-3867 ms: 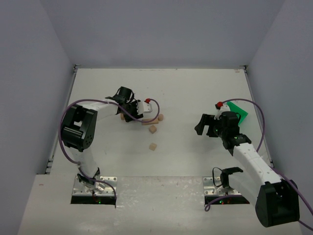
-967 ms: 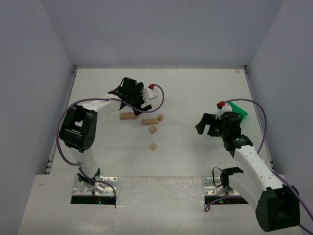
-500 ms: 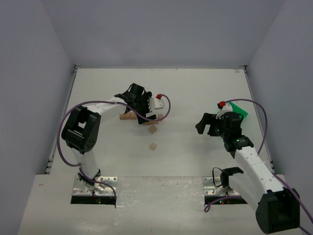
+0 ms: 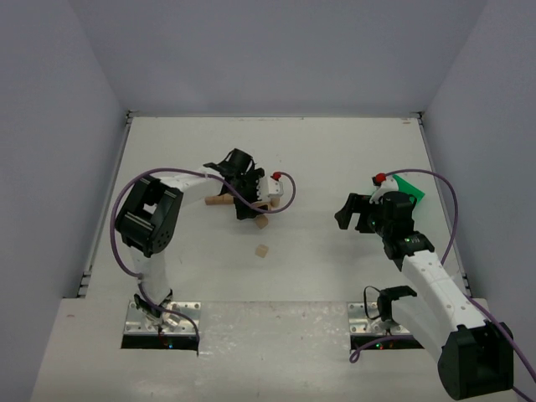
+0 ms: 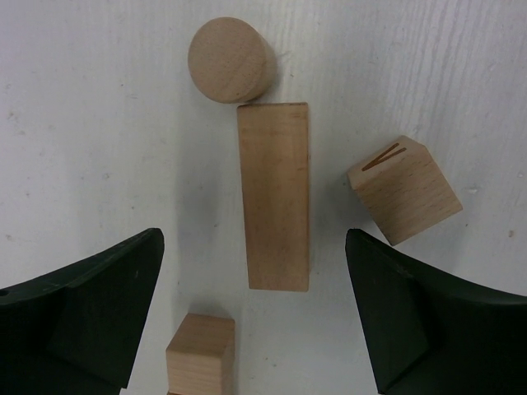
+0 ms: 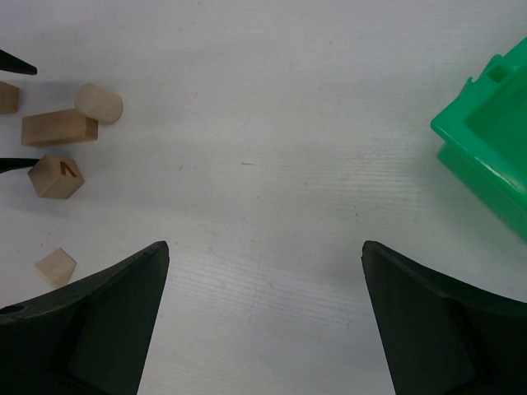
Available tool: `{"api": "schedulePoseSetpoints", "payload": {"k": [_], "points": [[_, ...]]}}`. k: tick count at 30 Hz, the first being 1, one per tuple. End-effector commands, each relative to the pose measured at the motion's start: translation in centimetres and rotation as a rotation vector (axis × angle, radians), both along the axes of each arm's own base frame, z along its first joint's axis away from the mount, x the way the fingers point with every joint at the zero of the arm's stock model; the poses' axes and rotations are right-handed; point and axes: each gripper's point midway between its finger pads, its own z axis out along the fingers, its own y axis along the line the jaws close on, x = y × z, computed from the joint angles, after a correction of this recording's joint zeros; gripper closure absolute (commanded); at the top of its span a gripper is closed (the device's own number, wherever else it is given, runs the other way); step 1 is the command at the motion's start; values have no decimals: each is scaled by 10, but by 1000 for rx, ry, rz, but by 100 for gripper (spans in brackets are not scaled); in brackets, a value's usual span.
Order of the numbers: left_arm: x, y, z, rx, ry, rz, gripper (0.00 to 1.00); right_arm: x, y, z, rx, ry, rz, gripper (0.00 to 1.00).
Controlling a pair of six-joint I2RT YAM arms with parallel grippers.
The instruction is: Build the wood block tower
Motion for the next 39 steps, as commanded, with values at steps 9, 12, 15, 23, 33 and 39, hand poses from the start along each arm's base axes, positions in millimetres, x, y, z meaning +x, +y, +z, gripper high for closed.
{"api": "schedulePoseSetpoints", "payload": {"k": [9,12,15,23,33,39], "points": [[3,-25,1,-35,10,-79,21,6,0,5,-10,-20,3,1],[5,-27,-1,-36,15,-76,23,5,-1,5,-11,-19,3,1],[8,-29,-5,-36,25,-78,30,5,-2,5,-14,-23,-2,1],[5,-34,-4,-55,48,-95,41,7,-2,1,-21,-14,-5,1],[2,-33,8,-53,30,-127,80,8,-4,-2,-33,-11,-9,1],[13,-33,51,-85,-67,-141,91,9,-3,-4,-35,-1,-2,1]]}}
